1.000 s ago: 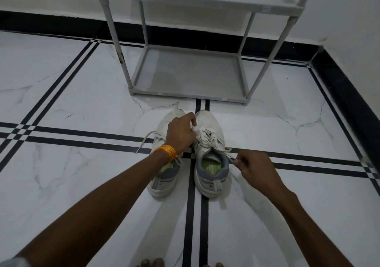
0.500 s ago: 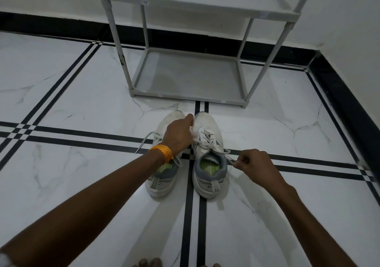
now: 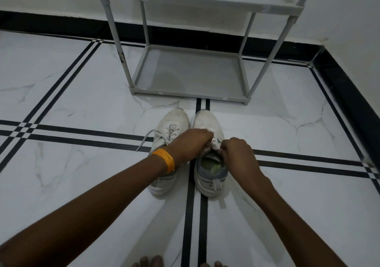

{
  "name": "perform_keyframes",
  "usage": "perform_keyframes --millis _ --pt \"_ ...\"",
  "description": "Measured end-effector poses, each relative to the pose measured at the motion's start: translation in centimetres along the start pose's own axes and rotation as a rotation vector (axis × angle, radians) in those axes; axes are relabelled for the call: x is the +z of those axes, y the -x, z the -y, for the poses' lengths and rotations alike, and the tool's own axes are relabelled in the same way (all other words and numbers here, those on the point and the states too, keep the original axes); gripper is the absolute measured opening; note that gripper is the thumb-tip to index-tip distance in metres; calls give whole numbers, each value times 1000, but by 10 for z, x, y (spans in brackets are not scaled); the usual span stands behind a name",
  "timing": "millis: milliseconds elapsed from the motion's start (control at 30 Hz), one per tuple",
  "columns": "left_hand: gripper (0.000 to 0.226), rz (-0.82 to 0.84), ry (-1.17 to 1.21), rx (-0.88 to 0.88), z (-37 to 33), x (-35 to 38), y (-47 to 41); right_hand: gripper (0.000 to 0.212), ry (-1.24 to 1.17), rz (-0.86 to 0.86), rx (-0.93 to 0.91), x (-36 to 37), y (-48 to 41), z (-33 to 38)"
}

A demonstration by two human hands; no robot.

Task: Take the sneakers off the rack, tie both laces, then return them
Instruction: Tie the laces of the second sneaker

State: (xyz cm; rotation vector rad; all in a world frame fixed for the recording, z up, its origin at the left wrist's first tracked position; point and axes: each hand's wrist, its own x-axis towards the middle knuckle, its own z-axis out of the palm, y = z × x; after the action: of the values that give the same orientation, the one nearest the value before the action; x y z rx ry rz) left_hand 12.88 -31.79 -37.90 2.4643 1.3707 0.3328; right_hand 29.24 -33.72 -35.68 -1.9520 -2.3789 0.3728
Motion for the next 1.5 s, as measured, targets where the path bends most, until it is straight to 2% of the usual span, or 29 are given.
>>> perform_keyframes --millis 167,233,300,367,467,533,600,700,800,967,1067,1167,1267,1333,1400,1433,1500 --pt "39 102 -100 -62 7 3 4 17 -27 -71 -44 11 3 -6" --pt "32 118 50 -131 10 6 6 13 -57 -81 -57 14 4 -11" --pt "15 63 237 -240 11 8 5 10 -60 -88 -65 14 7 -13" --pt "29 21 311 -343 9 5 1 10 -55 -95 -74 16 8 -13" --pt "46 -58 330 -408 0 0 -7 14 -43 -93 -96 20 10 -11" --pt "54 -111 387 -479 -3 2 -11 15 -29 -105 -115 21 11 -11" --pt "55 -149 324 -530 -4 5 -12 15 -15 -119 -128 22 12 -12" --pt "45 -178 151 -531 -1 5 -9 16 26 -132 -150 26 14 -18" --pt "26 -130 -89 -432 -5 3 -10 24 57 -174 -195 34 19 -22" --pt "23 -40 -314 -360 -10 2 -16 26 24 -198 -186 38 21 -24" --pt "24 -43 -296 -357 -9 1 -12 21 -13 -181 -180 42 20 -26" --pt "27 -109 -177 -347 -6 -2 -1 5 -116 -184 -83 38 18 -28" --pt "36 -256 35 -332 5 -18 26 19 -386 -173 -13 27 19 -34" --pt "47 -345 138 -411 20 -32 51 33 -537 -90 51 20 21 -35" --pt "64 -262 112 -568 42 -42 76 51 -523 65 117 19 20 -35" --pt "74 -126 147 -665 52 -45 86 57 -486 140 122 21 19 -33" --pt "85 192 333 -789 58 -40 97 52 -459 214 116 28 15 -29"
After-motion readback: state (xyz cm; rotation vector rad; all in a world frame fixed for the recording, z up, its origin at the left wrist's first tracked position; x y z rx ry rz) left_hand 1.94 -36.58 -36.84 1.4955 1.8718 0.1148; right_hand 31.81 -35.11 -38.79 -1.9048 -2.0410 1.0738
